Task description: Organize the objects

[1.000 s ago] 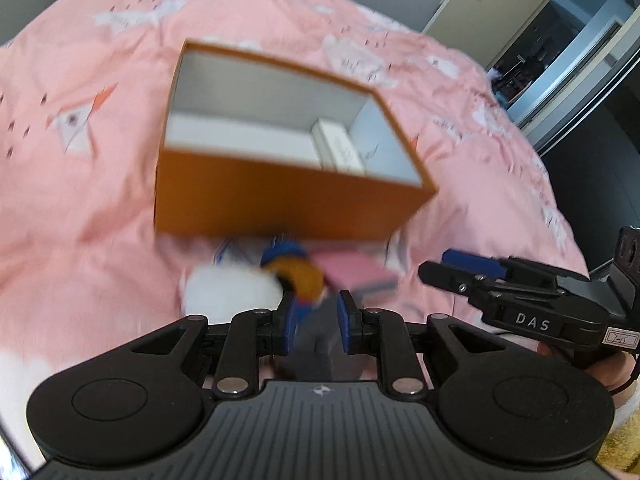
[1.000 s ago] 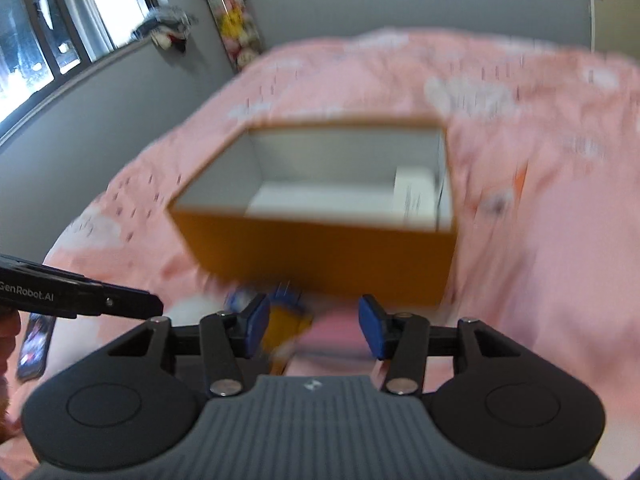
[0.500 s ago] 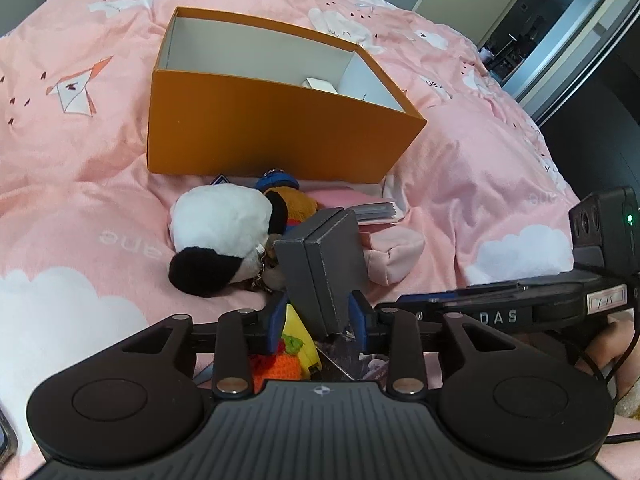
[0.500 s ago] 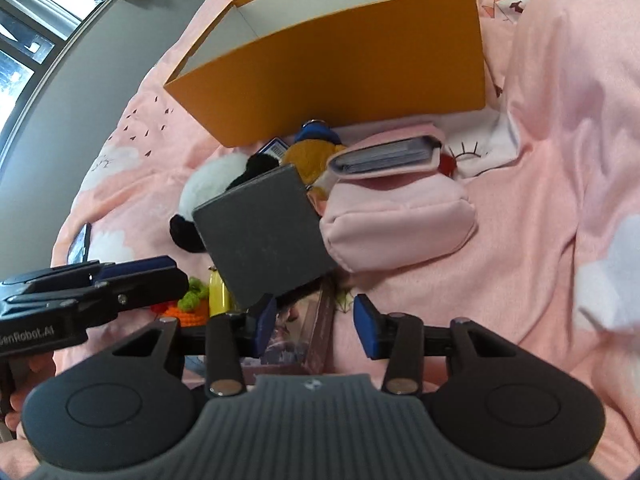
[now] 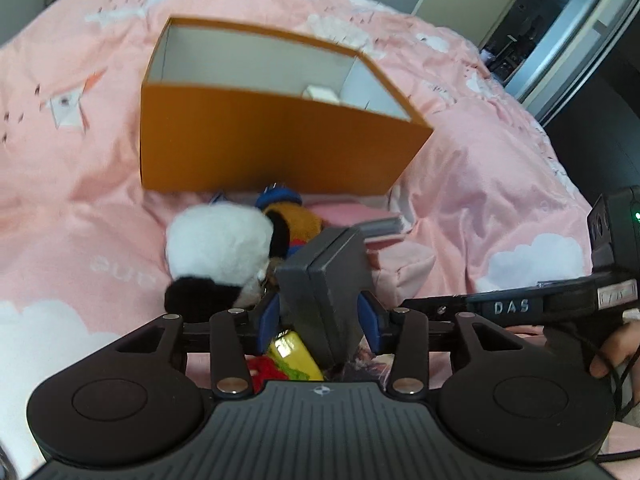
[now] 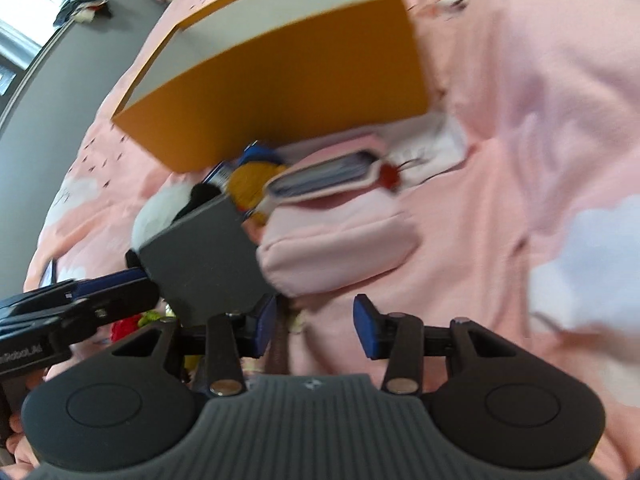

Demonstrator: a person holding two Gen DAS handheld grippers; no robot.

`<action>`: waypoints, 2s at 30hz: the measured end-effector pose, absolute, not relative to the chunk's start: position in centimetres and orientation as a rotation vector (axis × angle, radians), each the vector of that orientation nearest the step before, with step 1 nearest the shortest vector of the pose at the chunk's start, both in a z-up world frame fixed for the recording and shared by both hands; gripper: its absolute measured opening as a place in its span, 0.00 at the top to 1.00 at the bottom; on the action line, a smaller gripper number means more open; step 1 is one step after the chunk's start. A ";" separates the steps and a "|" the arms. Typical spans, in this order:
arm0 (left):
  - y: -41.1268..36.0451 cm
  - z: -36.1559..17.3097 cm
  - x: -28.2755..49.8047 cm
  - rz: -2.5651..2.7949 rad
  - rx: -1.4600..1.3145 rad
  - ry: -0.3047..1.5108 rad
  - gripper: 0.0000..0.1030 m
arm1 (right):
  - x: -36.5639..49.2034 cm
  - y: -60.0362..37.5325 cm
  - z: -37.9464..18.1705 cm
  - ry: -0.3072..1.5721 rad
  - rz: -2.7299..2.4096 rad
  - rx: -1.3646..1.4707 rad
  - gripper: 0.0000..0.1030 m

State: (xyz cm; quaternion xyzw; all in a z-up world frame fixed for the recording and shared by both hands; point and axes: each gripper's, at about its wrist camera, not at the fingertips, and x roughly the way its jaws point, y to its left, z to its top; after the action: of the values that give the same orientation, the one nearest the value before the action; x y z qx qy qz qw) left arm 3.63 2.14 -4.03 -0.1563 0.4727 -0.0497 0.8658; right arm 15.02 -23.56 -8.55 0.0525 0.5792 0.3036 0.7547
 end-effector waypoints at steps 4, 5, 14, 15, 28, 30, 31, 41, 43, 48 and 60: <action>2.2 -2.9 4.5 -0.134 -0.323 0.964 0.52 | 16.0 -24.5 -6.7 1.165 0.572 0.075 0.54; 2.1 -2.7 4.9 -0.144 -0.318 0.962 0.52 | 16.5 -24.5 -6.5 1.150 0.571 0.073 0.54; 1.2 -2.7 6.4 -0.161 -0.267 0.969 0.52 | 15.5 -20.2 -5.9 1.078 0.809 -0.125 0.63; 1.2 -2.8 6.5 -0.155 -0.265 0.974 0.52 | 15.3 -19.8 -6.1 1.063 0.816 -0.166 0.63; 1.2 -2.5 6.0 -0.173 -0.259 0.965 0.56 | 14.5 -20.9 -7.0 1.059 0.824 -0.255 0.75; 1.0 -2.3 6.1 -0.185 -0.253 0.961 0.58 | 14.9 -22.2 -6.3 1.049 0.798 -0.199 0.76; 0.8 -2.2 6.1 -0.191 -0.248 0.959 0.58 | 15.2 -22.9 -5.8 1.045 0.787 -0.170 0.76; -1.5 -1.6 7.8 -0.282 -0.208 0.969 0.64 | 19.7 -31.0 -5.0 1.057 0.493 0.114 0.79; -2.2 -1.7 8.3 -0.300 -0.196 0.976 0.64 | 19.8 -31.3 -4.3 1.004 0.434 0.056 0.84; -3.4 -2.1 9.3 -0.330 -0.172 0.998 0.65 | 19.8 -30.6 -2.8 0.952 0.442 -0.040 0.86; -1.4 -2.4 12.5 -0.314 -0.226 1.069 0.65 | 18.2 -21.8 -3.3 0.896 0.633 -0.545 0.69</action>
State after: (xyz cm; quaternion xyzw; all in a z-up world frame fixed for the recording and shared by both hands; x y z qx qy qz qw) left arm 12.54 -1.38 -2.45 -0.1072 0.5061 -0.1489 0.8428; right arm 18.21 -21.78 -3.34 -0.2556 0.4206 0.2972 0.8182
